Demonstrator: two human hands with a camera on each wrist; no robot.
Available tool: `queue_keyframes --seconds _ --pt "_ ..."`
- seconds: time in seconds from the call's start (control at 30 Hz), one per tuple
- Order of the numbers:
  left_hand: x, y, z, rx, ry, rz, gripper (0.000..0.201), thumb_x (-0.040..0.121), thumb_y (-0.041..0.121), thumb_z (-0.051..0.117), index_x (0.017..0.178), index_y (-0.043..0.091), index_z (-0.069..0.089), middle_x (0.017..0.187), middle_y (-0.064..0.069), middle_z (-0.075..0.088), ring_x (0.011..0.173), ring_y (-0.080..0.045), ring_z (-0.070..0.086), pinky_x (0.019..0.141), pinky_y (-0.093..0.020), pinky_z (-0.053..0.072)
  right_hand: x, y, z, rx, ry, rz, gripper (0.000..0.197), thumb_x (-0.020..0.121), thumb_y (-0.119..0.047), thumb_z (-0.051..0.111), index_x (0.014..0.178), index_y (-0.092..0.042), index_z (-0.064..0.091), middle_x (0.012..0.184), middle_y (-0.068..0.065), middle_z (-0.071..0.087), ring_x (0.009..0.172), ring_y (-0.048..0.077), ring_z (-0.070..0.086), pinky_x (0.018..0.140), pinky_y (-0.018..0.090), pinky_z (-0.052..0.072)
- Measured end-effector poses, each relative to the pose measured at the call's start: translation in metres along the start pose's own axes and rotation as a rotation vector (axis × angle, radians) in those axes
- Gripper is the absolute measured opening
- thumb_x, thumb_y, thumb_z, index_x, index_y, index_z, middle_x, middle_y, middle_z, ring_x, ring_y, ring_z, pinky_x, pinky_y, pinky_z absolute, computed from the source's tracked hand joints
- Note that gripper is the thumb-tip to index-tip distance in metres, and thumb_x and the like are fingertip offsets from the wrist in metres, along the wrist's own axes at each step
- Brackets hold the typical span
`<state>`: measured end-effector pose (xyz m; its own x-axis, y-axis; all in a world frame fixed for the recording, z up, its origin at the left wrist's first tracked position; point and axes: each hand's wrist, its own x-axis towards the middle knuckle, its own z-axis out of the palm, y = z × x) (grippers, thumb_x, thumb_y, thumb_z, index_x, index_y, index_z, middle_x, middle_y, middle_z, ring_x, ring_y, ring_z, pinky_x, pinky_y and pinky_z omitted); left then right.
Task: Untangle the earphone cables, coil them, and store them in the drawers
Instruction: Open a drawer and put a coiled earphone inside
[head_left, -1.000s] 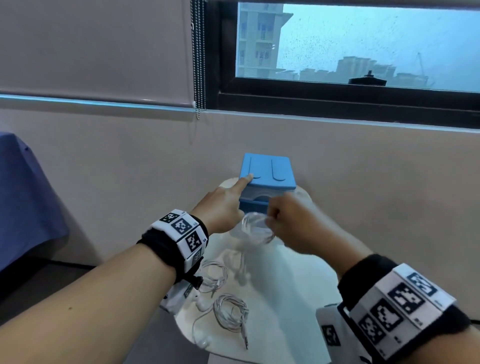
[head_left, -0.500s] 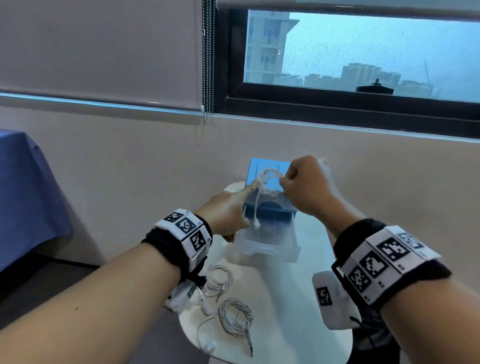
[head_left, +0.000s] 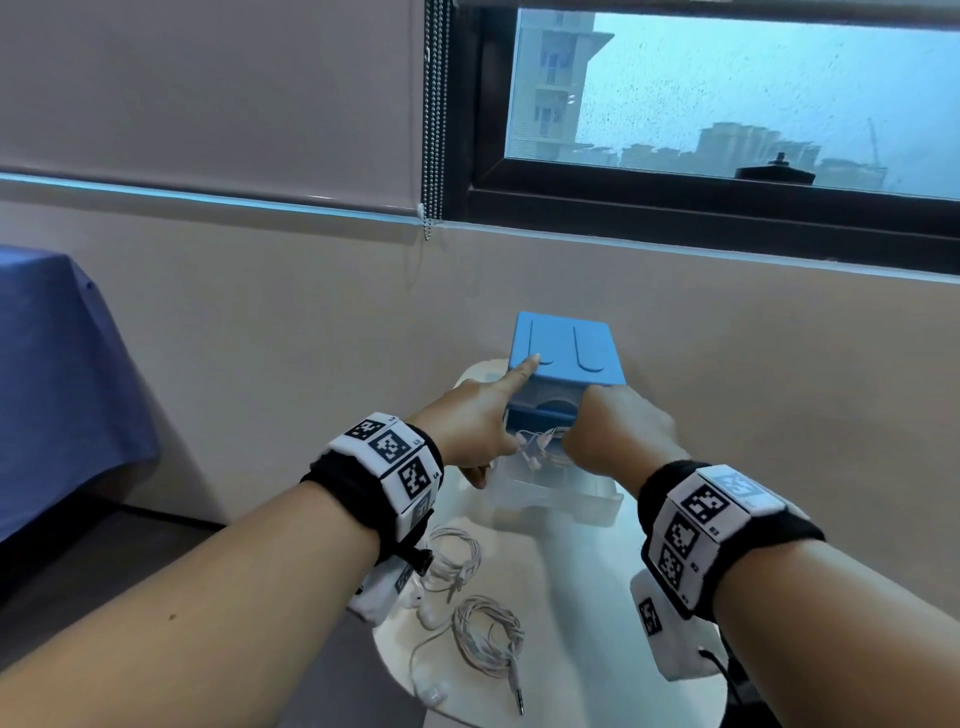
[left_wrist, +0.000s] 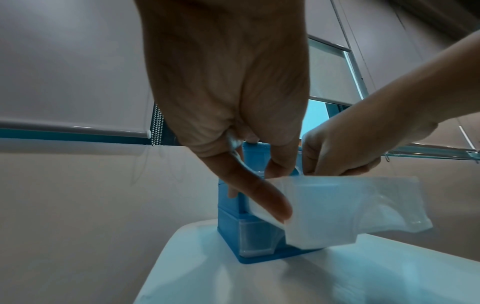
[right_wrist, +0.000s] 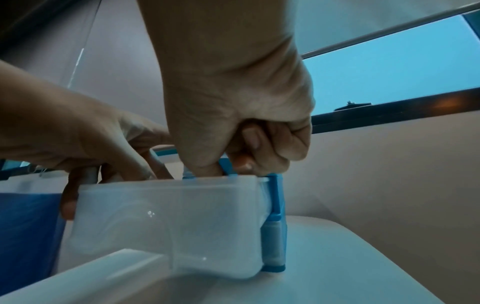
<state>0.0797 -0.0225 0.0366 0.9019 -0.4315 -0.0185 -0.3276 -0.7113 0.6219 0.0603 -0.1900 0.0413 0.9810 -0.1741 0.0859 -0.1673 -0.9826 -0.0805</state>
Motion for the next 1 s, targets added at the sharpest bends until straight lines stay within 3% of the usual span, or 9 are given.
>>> queue_keyframes --seconds 0.13,0.3,0.43,0.57,0.63,0.7,0.87,0.93,1.0 --pt "-0.001 0.000 -0.001 0.019 0.004 -0.001 0.099 0.094 0.003 0.055 0.158 0.057 0.001 0.125 -0.014 0.051 0.054 -0.024 0.072 0.066 -0.045 0.065 0.004 0.001 0.001 -0.040 -0.052 -0.051 0.033 0.094 -0.040 0.056 0.118 -0.018 0.060 0.095 -0.002 0.051 0.091 0.022 0.057 0.072 0.033 0.048" --pt "0.001 -0.001 0.002 0.052 0.055 0.012 0.093 0.095 0.008 0.056 0.160 0.051 0.006 0.119 -0.008 0.052 0.055 -0.024 0.072 0.062 -0.041 0.065 -0.004 0.025 -0.007 0.147 0.195 -0.212 0.020 0.087 -0.043 0.060 0.084 -0.023 0.058 0.081 -0.003 0.056 0.072 0.020 0.056 0.056 0.031 0.037" --pt "0.003 0.000 0.007 0.256 0.275 0.035 0.070 0.098 0.026 0.052 0.159 0.043 0.023 0.111 0.002 0.049 0.073 -0.020 0.051 0.072 -0.031 0.044 -0.022 0.044 0.003 0.415 0.328 -0.491 0.047 0.080 -0.062 0.062 0.114 -0.032 0.050 0.109 -0.010 0.052 0.098 0.019 0.054 0.081 0.039 0.046" --pt "0.017 0.002 0.011 0.231 0.324 0.047 0.052 0.102 0.044 0.046 0.151 0.040 0.031 0.126 -0.005 0.061 0.098 -0.029 0.057 0.082 -0.038 0.046 -0.028 0.061 0.015 0.140 0.095 -0.529 0.110 0.068 -0.078 0.070 0.154 -0.052 0.006 0.165 -0.009 0.006 0.148 0.026 0.015 0.117 0.053 0.026" --pt "0.026 0.004 0.011 0.190 0.309 0.046 0.051 0.104 0.049 0.041 0.153 0.040 0.032 0.142 -0.005 0.058 0.119 -0.031 0.057 0.098 -0.043 0.047 -0.024 0.067 0.022 0.072 0.091 -0.491 0.119 0.069 -0.071 0.074 0.154 -0.053 -0.007 0.167 -0.009 -0.016 0.152 0.024 -0.002 0.120 0.055 0.018" --pt "0.030 0.004 0.012 0.146 0.303 0.056 0.048 0.105 0.049 0.037 0.152 0.040 0.036 0.142 -0.005 0.059 0.123 -0.029 0.056 0.103 -0.044 0.046 -0.016 0.071 0.029 0.096 0.169 -0.408 0.116 0.076 -0.059 0.076 0.156 -0.049 -0.007 0.167 -0.007 -0.023 0.154 0.025 -0.004 0.120 0.056 0.019" --pt "0.036 0.003 0.014 0.071 0.318 0.066 0.038 0.106 0.041 0.034 0.143 0.038 0.045 0.108 -0.005 0.066 0.093 -0.028 0.060 0.084 -0.040 0.048 0.023 0.072 0.035 0.481 0.085 -0.282 0.114 0.076 -0.038 0.084 0.156 -0.048 0.004 0.169 -0.003 -0.009 0.154 0.033 0.018 0.117 0.045 0.030" --pt "0.038 0.005 0.013 0.045 0.321 0.051 0.036 0.106 0.040 0.035 0.139 0.037 0.049 0.106 -0.007 0.065 0.093 -0.029 0.059 0.079 -0.037 0.043 0.035 0.069 0.034 0.554 0.075 -0.290 0.112 0.066 -0.046 0.082 0.155 -0.046 0.012 0.165 -0.001 0.014 0.143 0.035 0.038 0.114 0.050 0.040" --pt "0.037 0.007 0.010 0.019 0.315 0.037 0.034 0.106 0.039 0.037 0.137 0.035 0.053 0.107 -0.008 0.064 0.096 -0.031 0.059 0.079 -0.036 0.042 0.042 0.064 0.033 0.546 0.114 -0.281 0.099 0.070 -0.035 0.080 0.153 -0.036 0.025 0.152 0.001 0.036 0.124 0.030 0.051 0.104 0.050 0.049"
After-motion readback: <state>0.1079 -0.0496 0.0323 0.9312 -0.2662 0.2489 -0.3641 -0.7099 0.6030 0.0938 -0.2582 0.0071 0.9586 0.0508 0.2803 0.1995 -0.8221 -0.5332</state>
